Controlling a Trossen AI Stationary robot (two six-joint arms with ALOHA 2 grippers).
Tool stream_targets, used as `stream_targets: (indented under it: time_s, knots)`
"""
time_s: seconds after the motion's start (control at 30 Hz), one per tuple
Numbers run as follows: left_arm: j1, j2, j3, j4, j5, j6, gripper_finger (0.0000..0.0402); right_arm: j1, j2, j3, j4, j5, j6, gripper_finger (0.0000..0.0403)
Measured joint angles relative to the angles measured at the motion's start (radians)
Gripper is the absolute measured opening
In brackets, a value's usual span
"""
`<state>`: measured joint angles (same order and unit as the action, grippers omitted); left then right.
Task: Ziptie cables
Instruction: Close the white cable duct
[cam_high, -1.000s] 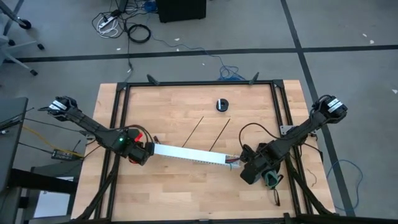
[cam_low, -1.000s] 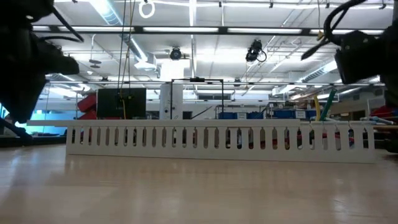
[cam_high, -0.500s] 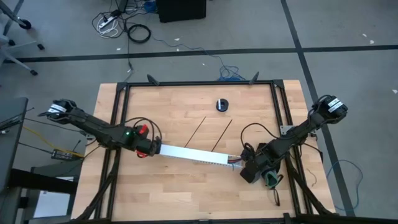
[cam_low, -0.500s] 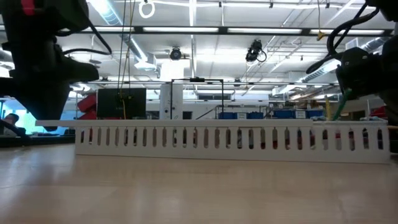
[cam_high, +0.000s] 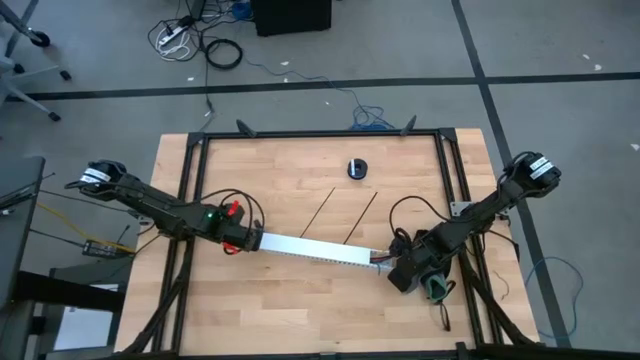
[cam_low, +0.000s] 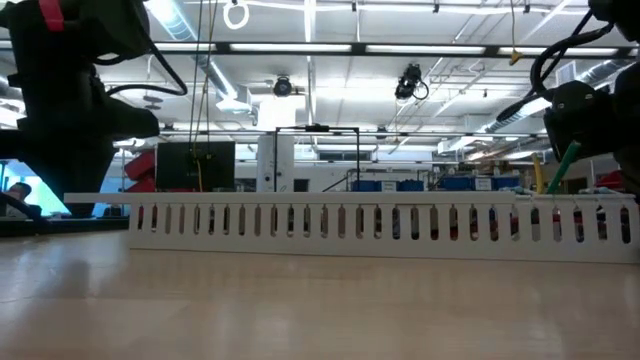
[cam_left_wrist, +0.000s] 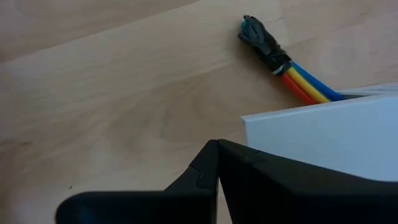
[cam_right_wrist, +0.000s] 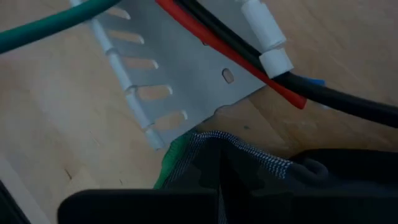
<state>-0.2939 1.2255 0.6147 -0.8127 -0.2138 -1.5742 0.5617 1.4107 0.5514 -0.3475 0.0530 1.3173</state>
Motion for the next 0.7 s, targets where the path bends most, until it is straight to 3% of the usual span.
stream_targets:
  time_s: [0.2, 0.7]
  knots:
    - [0.0, 0.0, 0.0, 0.014, 0.0, 0.022, 0.0, -0.015, -0.004, -0.056, 0.1, 0.001, -0.002, 0.0]
    - [0.002, 0.087, 0.008, 0.088, 0.004, 0.113, 0.0, -0.078, -0.004, -0.063, 0.123, -0.042, -0.094, 0.0]
